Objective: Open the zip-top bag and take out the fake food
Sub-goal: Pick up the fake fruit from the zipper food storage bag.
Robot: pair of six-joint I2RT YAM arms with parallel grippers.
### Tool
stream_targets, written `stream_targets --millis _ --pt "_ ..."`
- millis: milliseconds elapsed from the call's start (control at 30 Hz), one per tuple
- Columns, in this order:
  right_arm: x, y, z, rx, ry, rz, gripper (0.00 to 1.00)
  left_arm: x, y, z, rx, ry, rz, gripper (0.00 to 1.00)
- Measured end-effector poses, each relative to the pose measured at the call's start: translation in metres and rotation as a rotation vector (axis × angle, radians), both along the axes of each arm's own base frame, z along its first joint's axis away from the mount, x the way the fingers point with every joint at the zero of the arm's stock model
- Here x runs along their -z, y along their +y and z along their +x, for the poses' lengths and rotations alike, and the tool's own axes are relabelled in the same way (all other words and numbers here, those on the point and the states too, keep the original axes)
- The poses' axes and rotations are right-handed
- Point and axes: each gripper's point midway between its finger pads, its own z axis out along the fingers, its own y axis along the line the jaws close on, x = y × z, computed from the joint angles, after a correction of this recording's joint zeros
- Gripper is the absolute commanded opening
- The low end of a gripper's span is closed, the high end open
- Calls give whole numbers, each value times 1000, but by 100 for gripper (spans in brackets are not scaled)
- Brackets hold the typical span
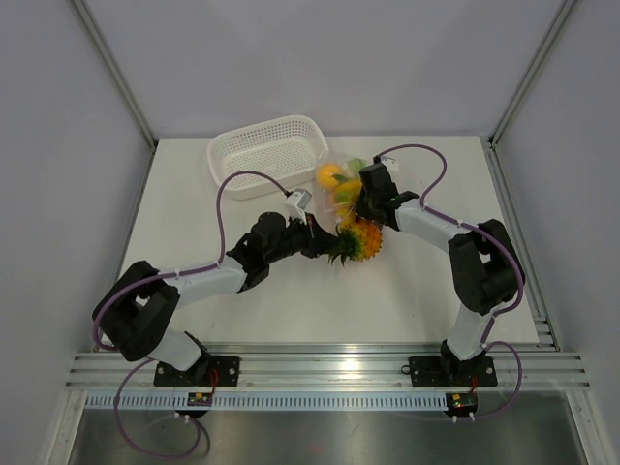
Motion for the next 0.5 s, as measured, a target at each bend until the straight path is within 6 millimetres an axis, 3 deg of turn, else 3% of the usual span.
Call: stream_targets --millis 267,400,500 --pt "0 0 0 -3 1 1 0 -25 -13 -17 118 30 -128 0" --pt "0 0 0 -3 0 2 0 -36 -3 -15 86 51 -147 0" --pt "-3 1 0 -5 -5 6 0 -56 13 -16 40 36 -170 0"
